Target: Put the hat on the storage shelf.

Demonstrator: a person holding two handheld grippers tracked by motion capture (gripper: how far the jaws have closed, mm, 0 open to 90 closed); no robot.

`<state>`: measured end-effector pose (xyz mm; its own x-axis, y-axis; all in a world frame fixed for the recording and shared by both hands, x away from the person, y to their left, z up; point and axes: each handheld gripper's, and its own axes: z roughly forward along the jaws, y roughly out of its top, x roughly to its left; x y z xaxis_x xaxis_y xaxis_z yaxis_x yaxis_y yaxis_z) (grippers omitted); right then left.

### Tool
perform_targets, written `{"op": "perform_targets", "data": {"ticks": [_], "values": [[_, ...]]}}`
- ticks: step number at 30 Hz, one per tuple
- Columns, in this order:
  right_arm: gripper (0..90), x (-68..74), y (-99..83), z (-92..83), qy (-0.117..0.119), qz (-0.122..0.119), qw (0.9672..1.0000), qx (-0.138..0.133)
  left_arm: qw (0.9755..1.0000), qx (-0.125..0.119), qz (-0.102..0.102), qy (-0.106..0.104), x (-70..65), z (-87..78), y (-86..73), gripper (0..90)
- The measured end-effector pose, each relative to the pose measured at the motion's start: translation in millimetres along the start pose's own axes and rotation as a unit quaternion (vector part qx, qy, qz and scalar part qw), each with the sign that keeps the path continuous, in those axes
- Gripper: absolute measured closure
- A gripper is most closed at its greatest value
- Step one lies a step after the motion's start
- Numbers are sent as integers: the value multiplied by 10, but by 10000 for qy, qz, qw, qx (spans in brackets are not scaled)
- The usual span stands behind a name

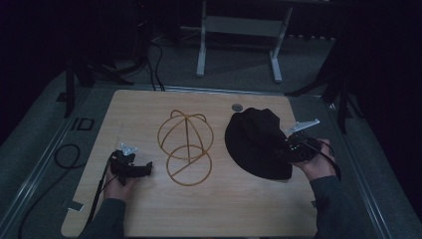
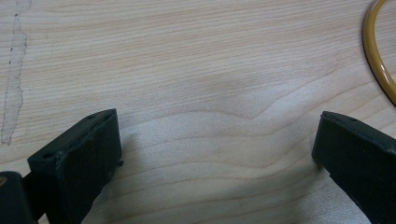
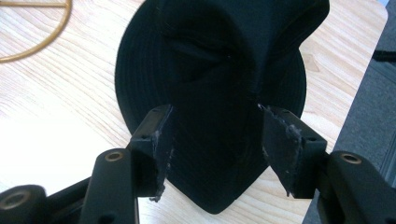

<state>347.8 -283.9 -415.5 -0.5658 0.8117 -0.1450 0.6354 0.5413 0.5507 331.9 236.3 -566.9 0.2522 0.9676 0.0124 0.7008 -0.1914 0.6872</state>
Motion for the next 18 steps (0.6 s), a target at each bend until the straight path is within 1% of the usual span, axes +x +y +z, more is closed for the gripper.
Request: {"op": "perform_targets", "data": {"ticks": [5,9,11,12,15,18], "values": [[418,-37,30,69,56,-31,9999,129,10000,-30,-28,4,-4,4,-1,15],[407,-63,62,129,93,-1,9997,229,10000,-20,-18,2,-2,3,-1,15],[407,-72,73,142,99,4,9997,237,10000,-20,-18,3,-3,3,-1,15],[405,-78,86,155,104,25,9997,239,10000,-23,-19,3,-3,3,-1,15],[395,-108,160,233,154,2,9992,358,10000,-20,-15,4,-2,3,-1,16],[392,-118,193,263,154,-4,9990,426,10000,-7,0,2,0,1,-1,15]]}}
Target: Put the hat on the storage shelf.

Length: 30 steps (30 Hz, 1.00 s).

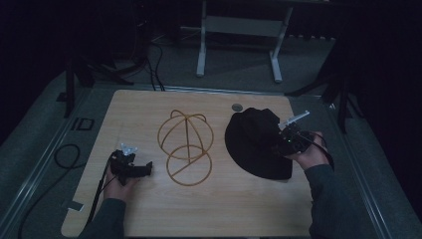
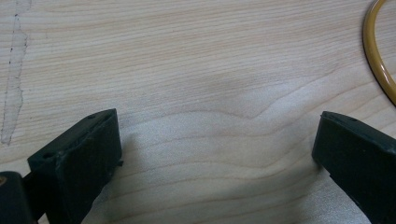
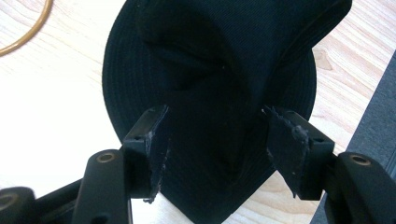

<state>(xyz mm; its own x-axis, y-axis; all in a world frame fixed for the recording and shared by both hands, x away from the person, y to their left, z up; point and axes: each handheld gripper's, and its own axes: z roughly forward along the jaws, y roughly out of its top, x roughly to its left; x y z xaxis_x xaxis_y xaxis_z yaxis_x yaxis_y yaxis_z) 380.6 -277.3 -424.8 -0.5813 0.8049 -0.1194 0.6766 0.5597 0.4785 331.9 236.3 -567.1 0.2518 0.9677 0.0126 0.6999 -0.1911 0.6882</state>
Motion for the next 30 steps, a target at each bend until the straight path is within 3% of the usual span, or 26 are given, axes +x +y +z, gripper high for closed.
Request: {"op": "perform_targets", "data": {"ticks": [10,13,19,30], "values": [[389,-59,140,99,86,-83,9995,297,10000,-3,-3,-1,0,0,0,15],[390,-94,158,104,266,-45,9992,290,10000,-5,-5,-1,-1,0,0,16],[392,-144,204,159,317,-41,9984,464,10000,-3,-3,-1,0,0,0,16],[456,-190,333,259,531,-88,9956,766,10000,-9,-9,-3,-1,1,0,16]]}}
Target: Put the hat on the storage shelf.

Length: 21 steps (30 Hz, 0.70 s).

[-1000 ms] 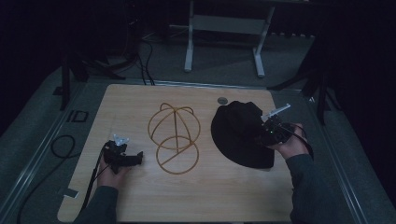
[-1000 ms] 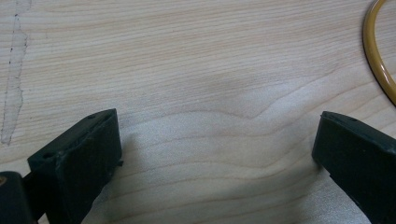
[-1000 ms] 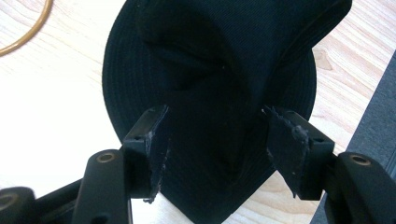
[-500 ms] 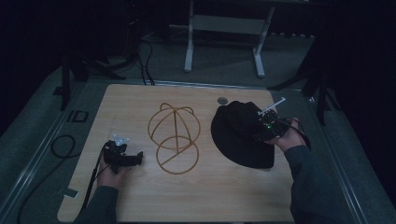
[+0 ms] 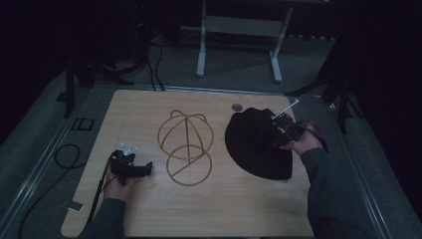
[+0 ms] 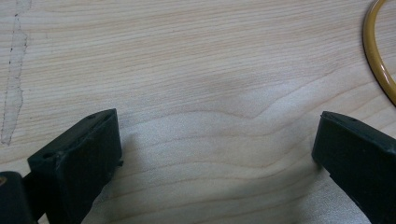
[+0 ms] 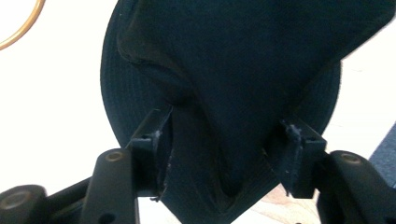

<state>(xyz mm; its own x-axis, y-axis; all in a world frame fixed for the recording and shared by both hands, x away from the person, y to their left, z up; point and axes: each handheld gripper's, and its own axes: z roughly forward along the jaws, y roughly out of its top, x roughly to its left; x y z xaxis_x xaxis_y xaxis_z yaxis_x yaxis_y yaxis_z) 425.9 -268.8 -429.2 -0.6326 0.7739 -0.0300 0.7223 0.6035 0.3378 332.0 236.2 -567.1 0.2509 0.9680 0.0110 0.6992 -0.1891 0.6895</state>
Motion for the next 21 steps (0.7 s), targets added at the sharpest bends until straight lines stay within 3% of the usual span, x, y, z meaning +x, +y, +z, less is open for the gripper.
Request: {"op": "perform_targets", "data": {"ticks": [6,8,16,20,21], "values": [[468,-18,99,67,115,0,9996,264,10000,3,4,3,1,0,0,16],[458,-54,130,134,372,79,9984,427,10000,4,5,1,1,-1,0,16],[438,-160,185,258,407,304,9958,759,10000,7,8,1,1,-1,0,15],[526,-179,211,319,477,309,9943,903,10000,8,10,2,1,-1,0,16],[594,-188,217,334,450,312,9942,924,10000,7,9,2,1,-1,0,16]]}}
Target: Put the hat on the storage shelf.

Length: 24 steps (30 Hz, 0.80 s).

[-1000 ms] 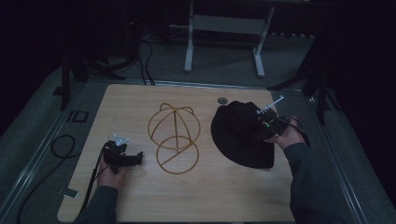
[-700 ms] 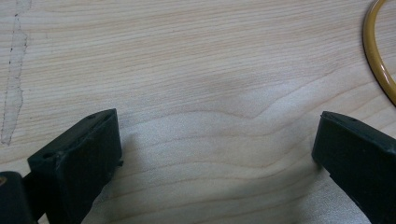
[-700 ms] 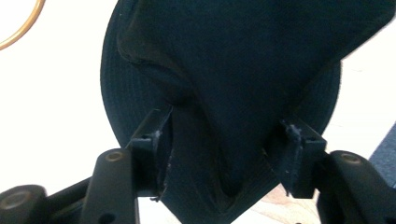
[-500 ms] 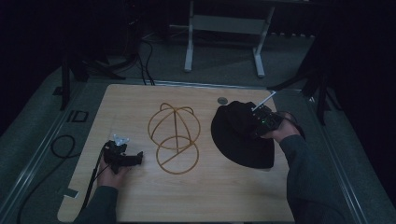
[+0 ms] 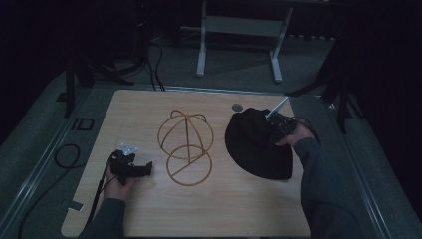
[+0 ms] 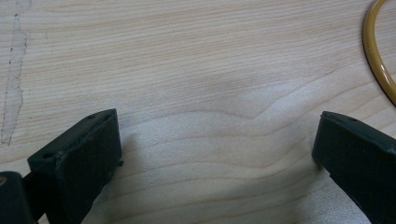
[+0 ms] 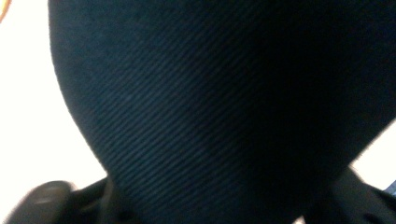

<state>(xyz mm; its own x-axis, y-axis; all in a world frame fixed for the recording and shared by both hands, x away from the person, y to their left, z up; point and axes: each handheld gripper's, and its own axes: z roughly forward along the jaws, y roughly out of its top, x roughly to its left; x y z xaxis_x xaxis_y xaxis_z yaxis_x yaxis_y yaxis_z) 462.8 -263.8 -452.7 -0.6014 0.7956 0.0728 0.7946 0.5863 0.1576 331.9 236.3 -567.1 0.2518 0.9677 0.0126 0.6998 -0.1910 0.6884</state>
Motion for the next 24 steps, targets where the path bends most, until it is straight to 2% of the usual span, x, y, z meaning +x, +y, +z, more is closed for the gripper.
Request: {"op": "perform_targets", "data": {"ticks": [5,8,15,24], "values": [[801,-35,2,21,55,7,9999,86,10000,-3,-1,0,0,1,0,15],[850,-32,-13,5,35,-35,10000,10,10000,-3,-2,-1,0,1,0,15],[863,2,-64,-53,-35,-128,9998,-130,10000,-1,-1,0,0,0,0,15],[867,106,-165,-155,202,-386,9982,-405,10000,1,-1,0,0,0,0,16]]}}
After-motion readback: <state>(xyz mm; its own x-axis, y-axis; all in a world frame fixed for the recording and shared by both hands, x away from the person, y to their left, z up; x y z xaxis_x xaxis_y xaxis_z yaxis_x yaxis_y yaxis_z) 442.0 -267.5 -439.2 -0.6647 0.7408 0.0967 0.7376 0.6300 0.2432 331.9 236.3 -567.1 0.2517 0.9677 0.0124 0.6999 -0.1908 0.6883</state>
